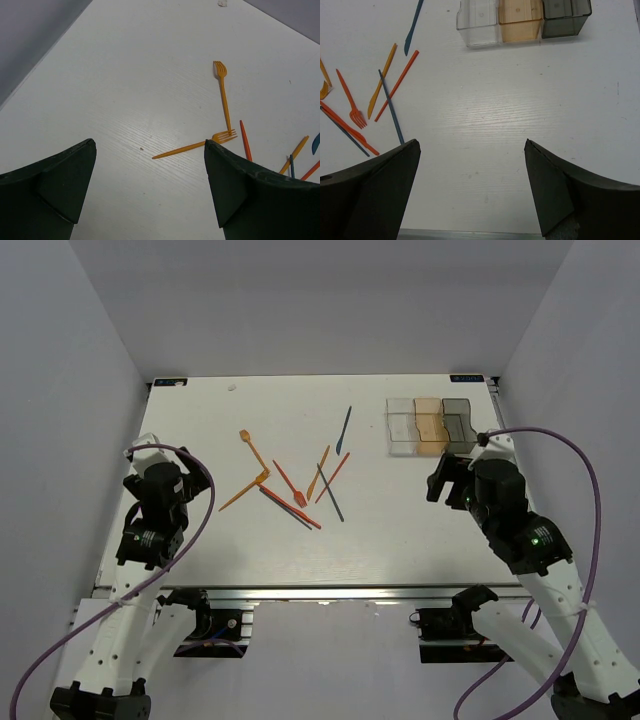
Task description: Sort the eating utensils into containers
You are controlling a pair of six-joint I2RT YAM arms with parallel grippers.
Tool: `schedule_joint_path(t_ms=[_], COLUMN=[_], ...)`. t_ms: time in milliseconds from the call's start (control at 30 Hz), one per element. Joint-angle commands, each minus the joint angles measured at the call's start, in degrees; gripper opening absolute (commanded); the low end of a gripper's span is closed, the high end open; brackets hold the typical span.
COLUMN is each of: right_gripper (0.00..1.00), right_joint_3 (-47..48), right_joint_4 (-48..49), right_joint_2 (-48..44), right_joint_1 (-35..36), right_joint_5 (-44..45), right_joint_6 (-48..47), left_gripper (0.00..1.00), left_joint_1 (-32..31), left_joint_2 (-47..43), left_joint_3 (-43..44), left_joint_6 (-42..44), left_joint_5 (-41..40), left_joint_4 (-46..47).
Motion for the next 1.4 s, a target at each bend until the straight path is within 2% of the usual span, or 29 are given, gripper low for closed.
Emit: schedule_joint_path(t_ms=[0, 67, 200, 267, 300, 367, 500, 533, 567, 600, 633, 667, 933, 1167, 1267, 1300, 1367], right_gripper=[0.89, 0.89, 0.89, 0.89, 0.89, 0.89, 0.86, 0.76, 0.7, 0.58, 0.52, 0.49, 0.48, 0.4, 0.34, 0.24, 0.15], right_joint_3=[-0.4, -2.0, -5.6, -4.7, -2.0, 1.4, 12.6, 14.7, 16.4, 17.8, 20.4, 21.3, 25.1, 25.7, 25.2, 25.1, 24.7], right_joint_4=[1.8, 6.4, 17.5, 19.3, 18.9, 18.2, 15.1, 13.1, 12.6, 12.3, 11.8, 11.4, 12.4, 14.5, 15.0, 14.9, 14.9], right_joint_2=[0.9, 0.9, 3.0, 7.8, 14.3, 21.1, 40.1, 43.2, 48.7, 51.0, 53.4, 57.2, 68.2, 73.9, 75.4, 75.6, 75.3], right_joint_1=[-0.2, -0.1, 0.0, 0.2, 2.0, 5.1, 13.6, 14.7, 15.5, 16.9, 17.7, 18.3, 20.1, 20.1, 20.1, 20.1, 20.1], right_joint_5=[-0.5, -6.3, -25.0, -27.6, -27.5, -24.6, -13.3, -12.4, -11.6, -10.7, -9.9, -8.8, -7.0, -7.4, -7.7, -7.4, -7.4], right_joint_6=[-0.5, -0.1, 0.1, 0.7, 0.4, -0.5, -2.6, -3.1, -3.2, -3.3, -3.3, -3.2, -3.4, -4.2, -4.0, -3.7, -3.2], left_gripper=[0.98, 0.98, 0.98, 0.98, 0.98, 0.98, 0.98, 0.98, 0.98, 0.98, 0.98, 0.98, 0.98, 0.98, 0.98, 0.98, 0.98], left_joint_1=[-0.1, -0.1, -0.2, -0.1, -0.2, -0.2, -0.2, -0.1, -0.1, 0.0, -0.1, 0.0, 0.0, 0.0, 0.0, -0.1, 0.0], left_joint_2=[0.1, 0.0, 0.4, 0.5, 0.7, 1.0, 1.6, 1.6, 1.6, 1.7, 1.8, 2.0, 2.2, 1.9, 1.9, 1.9, 1.9], left_joint_3=[0.2, 0.2, 0.1, 0.0, 0.0, 0.1, 0.2, 0.2, 0.1, 0.1, 0.2, 0.1, 0.2, 0.1, 0.2, 0.2, 0.2], left_joint_6=[0.1, 0.1, 0.1, 0.1, 0.2, 0.2, 0.2, 0.2, 0.2, 0.2, 0.2, 0.2, 0.4, 0.4, 0.5, 0.5, 0.5], left_joint_5=[0.2, 0.4, 1.3, 1.7, 1.9, 1.9, 1.5, 1.4, 1.4, 1.5, 1.6, 1.5, 2.1, 2.6, 2.6, 2.7, 2.8], left_joint_4=[0.6, 0.7, 0.8, 1.0, 1.0, 0.9, 0.7, 0.7, 0.8, 0.8, 0.8, 0.8, 0.9, 0.9, 0.9, 0.9, 1.0])
